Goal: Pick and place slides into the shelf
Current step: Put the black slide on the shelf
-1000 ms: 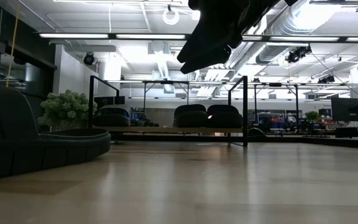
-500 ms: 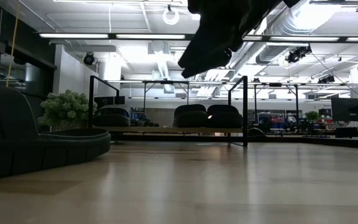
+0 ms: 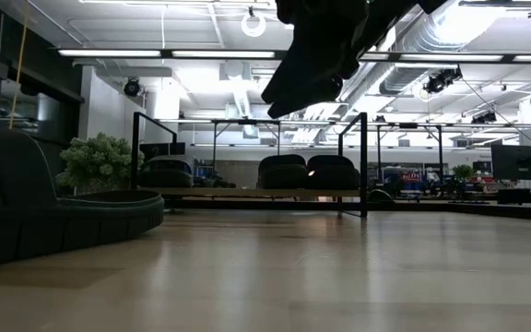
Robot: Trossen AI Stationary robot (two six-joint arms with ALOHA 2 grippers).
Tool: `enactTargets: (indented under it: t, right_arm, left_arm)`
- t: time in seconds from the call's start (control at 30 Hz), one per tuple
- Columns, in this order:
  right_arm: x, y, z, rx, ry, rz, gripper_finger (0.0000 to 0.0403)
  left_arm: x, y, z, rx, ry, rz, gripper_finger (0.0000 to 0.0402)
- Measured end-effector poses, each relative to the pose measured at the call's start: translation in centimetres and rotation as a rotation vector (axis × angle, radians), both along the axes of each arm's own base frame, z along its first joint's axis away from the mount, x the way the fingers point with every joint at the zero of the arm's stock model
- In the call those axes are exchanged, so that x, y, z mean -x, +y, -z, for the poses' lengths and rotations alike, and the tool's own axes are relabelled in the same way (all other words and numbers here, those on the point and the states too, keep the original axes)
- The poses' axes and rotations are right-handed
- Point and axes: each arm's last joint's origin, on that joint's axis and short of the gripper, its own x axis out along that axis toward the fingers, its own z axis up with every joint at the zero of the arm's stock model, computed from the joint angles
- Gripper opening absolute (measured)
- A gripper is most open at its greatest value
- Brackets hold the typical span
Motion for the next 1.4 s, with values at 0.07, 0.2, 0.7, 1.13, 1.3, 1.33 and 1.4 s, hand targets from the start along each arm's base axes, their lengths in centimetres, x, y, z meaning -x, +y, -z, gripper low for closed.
enactTargets:
  t: [0.07, 0.2, 0.7, 1.13, 1.3, 1.33, 1.4]
  right_arm:
    - [0.0, 0.0, 0.0, 0.000, 0.002, 0.000, 0.0248]
    - [0.0, 0.0, 0.0, 0.001, 0.001, 0.000, 0.0248]
    - [0.0, 0.0, 0.0, 0.001, 0.001, 0.000, 0.0248]
    - [0.0, 0.0, 0.0, 0.001, 0.001, 0.000, 0.0248]
    - [0.0, 0.0, 0.0, 0.001, 0.001, -0.001, 0.0248]
    - [0.0, 0.0, 0.0, 0.001, 0.001, -0.001, 0.0248]
    - [0.0, 0.0, 0.0, 0.001, 0.001, -0.001, 0.0248]
  left_arm:
    - [0.0, -0.1, 0.0, 0.008, 0.019, 0.012, 0.0161]
    - [0.0, -0.2, 0.1, 0.031, 0.050, 0.023, 0.0161]
    - [-0.1, -0.4, 0.1, 0.065, 0.046, 0.027, 0.0161]
    - [0.1, -0.2, 0.3, 0.044, 0.057, 0.025, 0.0161]
    - [0.6, 0.5, 1.6, 0.004, 0.088, 0.023, 0.0161]
    - [0.7, 0.7, 1.9, -0.006, 0.095, 0.021, 0.0161]
    - [0.8, 1.0, 2.5, -0.023, 0.107, 0.015, 0.0161]
